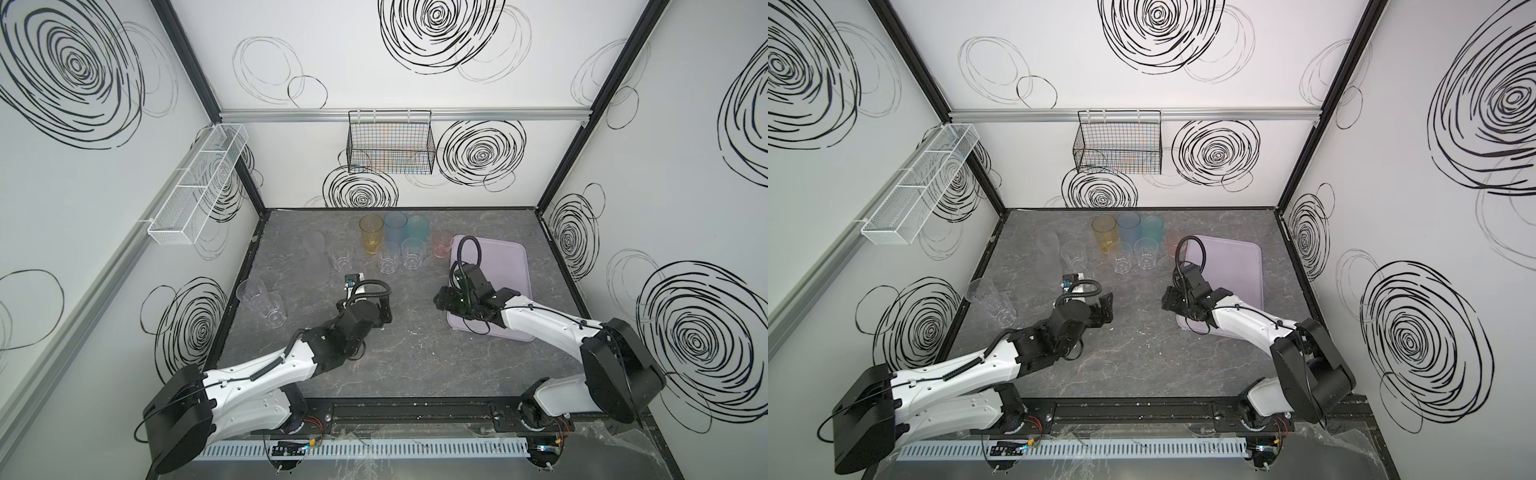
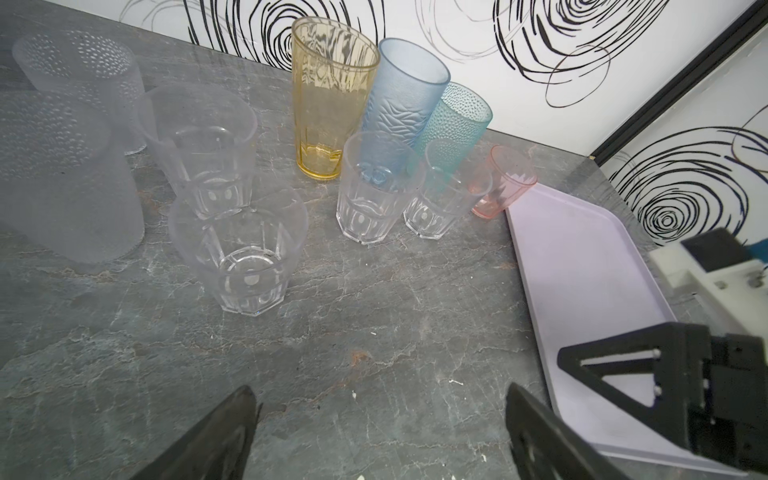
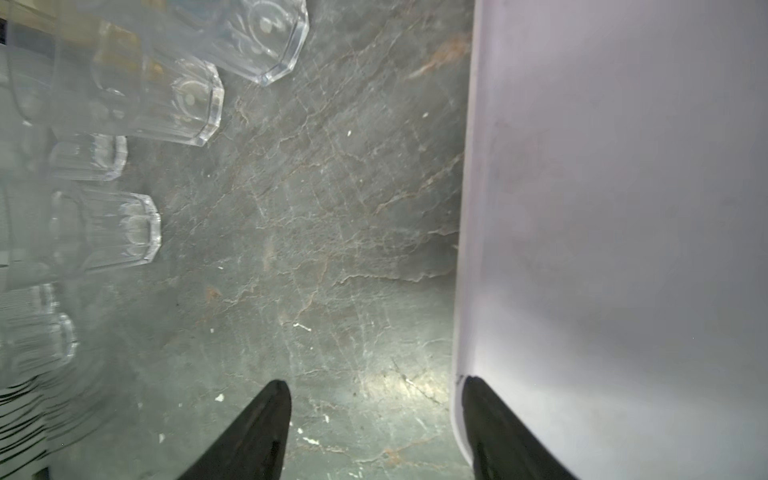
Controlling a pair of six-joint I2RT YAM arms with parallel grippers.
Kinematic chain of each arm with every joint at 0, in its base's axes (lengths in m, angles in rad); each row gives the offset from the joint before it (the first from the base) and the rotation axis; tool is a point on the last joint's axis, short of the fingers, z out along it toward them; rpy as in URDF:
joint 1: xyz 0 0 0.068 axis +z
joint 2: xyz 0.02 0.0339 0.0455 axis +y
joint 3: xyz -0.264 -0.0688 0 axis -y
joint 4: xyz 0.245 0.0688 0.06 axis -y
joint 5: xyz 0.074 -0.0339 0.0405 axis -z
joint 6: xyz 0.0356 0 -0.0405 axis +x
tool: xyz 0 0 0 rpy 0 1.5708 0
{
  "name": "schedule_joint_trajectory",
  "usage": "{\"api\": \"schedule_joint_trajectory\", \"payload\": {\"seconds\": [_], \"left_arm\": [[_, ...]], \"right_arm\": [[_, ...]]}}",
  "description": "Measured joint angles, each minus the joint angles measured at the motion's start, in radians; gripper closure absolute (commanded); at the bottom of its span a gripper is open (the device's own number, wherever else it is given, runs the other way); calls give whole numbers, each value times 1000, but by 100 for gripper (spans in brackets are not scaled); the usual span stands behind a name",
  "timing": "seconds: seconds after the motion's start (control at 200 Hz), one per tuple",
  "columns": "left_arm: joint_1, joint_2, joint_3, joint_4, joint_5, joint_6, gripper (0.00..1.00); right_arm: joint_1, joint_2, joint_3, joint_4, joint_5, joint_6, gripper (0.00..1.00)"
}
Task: Place the glasses into the tray
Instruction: 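Lower the right gripper onto the tray edge nearest the cups and grip it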
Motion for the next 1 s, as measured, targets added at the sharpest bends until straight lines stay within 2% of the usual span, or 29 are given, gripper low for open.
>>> {"api": "schedule_joint_trajectory", "payload": {"seconds": [0.13, 0.225, 0.445, 0.695, 0.996], "left_arm": [[1, -23, -46, 2, 0, -1, 4], [9, -22, -46, 5, 0, 6, 4], [16, -7, -46, 15, 9, 13, 4], [27, -6, -46, 13, 14, 13, 4], [51, -14, -46, -6, 14, 14, 4]], "right_arm": [[58, -13, 3, -156, 121, -77, 23], [126, -9, 3, -248, 196, -108, 23], [203, 90, 44, -307, 277, -154, 31], [212, 228, 106, -277, 278, -189, 64], [186, 206, 69, -189, 203, -111, 80]]}}
